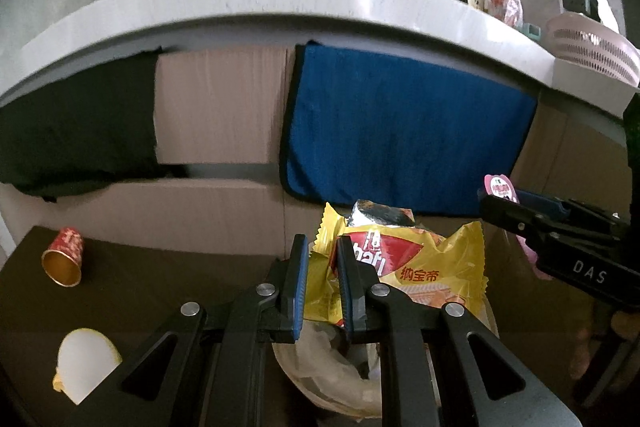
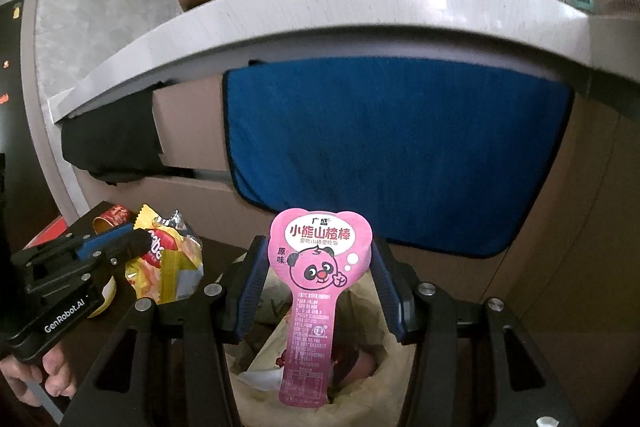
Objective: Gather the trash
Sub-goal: 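Open both grippers over the bin to drop the wafer pack and lollipop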
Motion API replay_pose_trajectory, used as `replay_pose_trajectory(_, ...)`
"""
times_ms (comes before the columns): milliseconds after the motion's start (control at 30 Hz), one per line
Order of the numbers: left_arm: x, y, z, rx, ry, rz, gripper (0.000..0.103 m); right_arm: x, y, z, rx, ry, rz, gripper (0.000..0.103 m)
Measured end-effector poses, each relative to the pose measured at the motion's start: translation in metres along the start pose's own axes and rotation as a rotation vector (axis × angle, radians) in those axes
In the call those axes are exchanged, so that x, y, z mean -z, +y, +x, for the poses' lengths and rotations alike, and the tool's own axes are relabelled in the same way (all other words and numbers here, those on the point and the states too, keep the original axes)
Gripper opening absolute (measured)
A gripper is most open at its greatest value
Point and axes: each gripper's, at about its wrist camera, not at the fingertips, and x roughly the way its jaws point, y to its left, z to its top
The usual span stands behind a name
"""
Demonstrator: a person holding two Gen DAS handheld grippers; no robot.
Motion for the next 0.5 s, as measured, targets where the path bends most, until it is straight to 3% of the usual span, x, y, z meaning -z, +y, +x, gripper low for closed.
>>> replay_pose_trajectory(100, 0.005, 0.005, 0.012, 0.037, 0.021, -0.026, 0.022, 0.003, -0.003, 0.006, -0.007, 0.006, 0.017, 0.050)
replay_pose_trajectory(200, 0.009, 0.013, 0.025, 0.108, 0.055, -0.065, 0.034, 0.007, -0.006, 0.014, -0.016, 0.019, 0.034, 0.063)
replay_pose_trajectory(267, 0.011, 0.019, 0.032, 0.140, 0.082, -0.094, 0.039, 0.010, -0.007, 0.019, -0.010, 0.036, 0.045, 0.063)
replay_pose_trajectory(500, 0.015, 0.038, 0.026, 0.052, 0.084, -0.105, 0.039, 0.016, -0.007, 0.028, 0.002, 0.069, 0.068, 0.063)
